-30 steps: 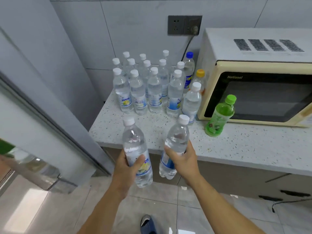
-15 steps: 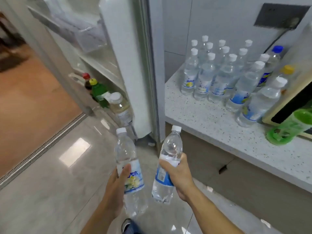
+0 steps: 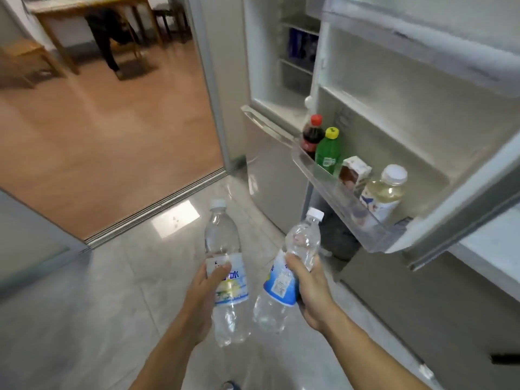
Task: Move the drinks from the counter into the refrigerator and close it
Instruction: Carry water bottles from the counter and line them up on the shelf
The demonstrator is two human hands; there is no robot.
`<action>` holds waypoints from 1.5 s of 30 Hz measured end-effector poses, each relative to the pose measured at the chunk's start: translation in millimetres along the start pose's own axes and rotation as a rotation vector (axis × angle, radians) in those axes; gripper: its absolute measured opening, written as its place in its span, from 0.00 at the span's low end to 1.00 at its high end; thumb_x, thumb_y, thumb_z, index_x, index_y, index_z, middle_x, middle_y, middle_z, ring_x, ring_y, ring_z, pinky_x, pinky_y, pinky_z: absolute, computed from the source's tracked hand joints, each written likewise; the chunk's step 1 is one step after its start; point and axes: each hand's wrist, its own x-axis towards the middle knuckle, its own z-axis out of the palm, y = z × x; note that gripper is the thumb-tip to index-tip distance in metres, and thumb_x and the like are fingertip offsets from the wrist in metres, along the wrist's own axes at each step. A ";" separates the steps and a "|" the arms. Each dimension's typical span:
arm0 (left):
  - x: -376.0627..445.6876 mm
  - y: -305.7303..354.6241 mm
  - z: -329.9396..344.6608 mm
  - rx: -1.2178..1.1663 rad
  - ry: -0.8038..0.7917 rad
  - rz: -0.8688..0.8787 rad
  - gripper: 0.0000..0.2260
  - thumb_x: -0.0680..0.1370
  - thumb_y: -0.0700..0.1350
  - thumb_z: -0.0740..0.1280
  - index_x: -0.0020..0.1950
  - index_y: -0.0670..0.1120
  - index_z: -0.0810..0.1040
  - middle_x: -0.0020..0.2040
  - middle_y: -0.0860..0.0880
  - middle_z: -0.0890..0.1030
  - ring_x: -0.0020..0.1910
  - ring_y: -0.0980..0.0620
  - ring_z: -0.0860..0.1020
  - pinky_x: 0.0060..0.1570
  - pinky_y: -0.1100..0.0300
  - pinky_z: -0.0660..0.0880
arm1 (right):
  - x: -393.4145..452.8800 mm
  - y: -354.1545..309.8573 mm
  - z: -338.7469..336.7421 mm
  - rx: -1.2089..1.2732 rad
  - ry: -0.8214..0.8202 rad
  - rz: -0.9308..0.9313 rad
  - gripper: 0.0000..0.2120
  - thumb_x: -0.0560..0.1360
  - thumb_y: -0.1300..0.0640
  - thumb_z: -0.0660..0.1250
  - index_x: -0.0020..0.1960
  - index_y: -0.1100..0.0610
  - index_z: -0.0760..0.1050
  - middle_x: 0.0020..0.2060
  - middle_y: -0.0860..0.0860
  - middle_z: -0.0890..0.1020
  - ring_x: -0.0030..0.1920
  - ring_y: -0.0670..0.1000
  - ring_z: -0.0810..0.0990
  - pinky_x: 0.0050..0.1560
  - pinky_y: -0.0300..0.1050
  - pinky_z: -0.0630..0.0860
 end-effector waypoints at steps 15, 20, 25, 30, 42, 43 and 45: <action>143.7 107.8 -125.2 -0.053 0.091 0.011 0.12 0.77 0.50 0.69 0.60 0.49 0.77 0.51 0.42 0.85 0.50 0.39 0.84 0.51 0.43 0.81 | 155.3 -14.7 184.6 0.039 -0.016 0.159 0.20 0.75 0.53 0.71 0.65 0.54 0.73 0.50 0.60 0.85 0.46 0.59 0.85 0.51 0.58 0.82; 223.3 150.6 -132.5 -0.077 0.068 -0.038 0.17 0.78 0.53 0.67 0.63 0.46 0.76 0.53 0.38 0.84 0.51 0.36 0.82 0.49 0.44 0.81 | 236.4 -37.6 221.7 0.115 -0.106 0.241 0.25 0.75 0.47 0.69 0.68 0.58 0.71 0.48 0.60 0.83 0.44 0.57 0.83 0.47 0.53 0.82; 308.3 210.9 -130.6 -0.091 0.017 -0.055 0.24 0.71 0.52 0.69 0.64 0.42 0.77 0.53 0.36 0.83 0.45 0.40 0.84 0.40 0.51 0.81 | 317.9 -82.8 257.3 0.077 -0.065 0.175 0.17 0.75 0.54 0.71 0.60 0.61 0.76 0.43 0.59 0.85 0.39 0.57 0.85 0.43 0.52 0.82; 393.9 267.7 -106.5 -0.092 -0.074 -0.038 0.23 0.69 0.46 0.71 0.63 0.42 0.76 0.49 0.38 0.84 0.43 0.40 0.84 0.42 0.49 0.80 | 383.0 -141.5 277.4 0.116 -0.004 0.091 0.18 0.73 0.60 0.73 0.60 0.67 0.77 0.43 0.62 0.85 0.38 0.58 0.85 0.38 0.50 0.82; 586.5 365.0 -17.8 0.112 -0.425 0.080 0.20 0.69 0.46 0.74 0.60 0.46 0.77 0.51 0.41 0.85 0.48 0.41 0.85 0.45 0.49 0.81 | 500.3 -250.7 275.2 0.130 0.303 -0.125 0.18 0.74 0.59 0.73 0.63 0.55 0.73 0.50 0.58 0.86 0.46 0.58 0.86 0.40 0.54 0.82; 601.8 374.7 -7.8 0.133 -0.469 0.089 0.21 0.70 0.46 0.74 0.61 0.47 0.76 0.51 0.41 0.85 0.49 0.41 0.84 0.46 0.48 0.81 | 507.6 -262.6 277.7 0.110 0.346 -0.163 0.18 0.73 0.60 0.73 0.61 0.55 0.73 0.48 0.56 0.86 0.44 0.56 0.86 0.38 0.52 0.82; 630.3 395.3 13.6 0.168 -0.560 0.119 0.19 0.73 0.42 0.74 0.63 0.47 0.75 0.52 0.41 0.84 0.50 0.41 0.84 0.49 0.46 0.80 | 521.1 -287.5 281.8 0.080 0.411 -0.237 0.19 0.72 0.61 0.74 0.60 0.55 0.73 0.48 0.55 0.86 0.44 0.55 0.86 0.39 0.53 0.83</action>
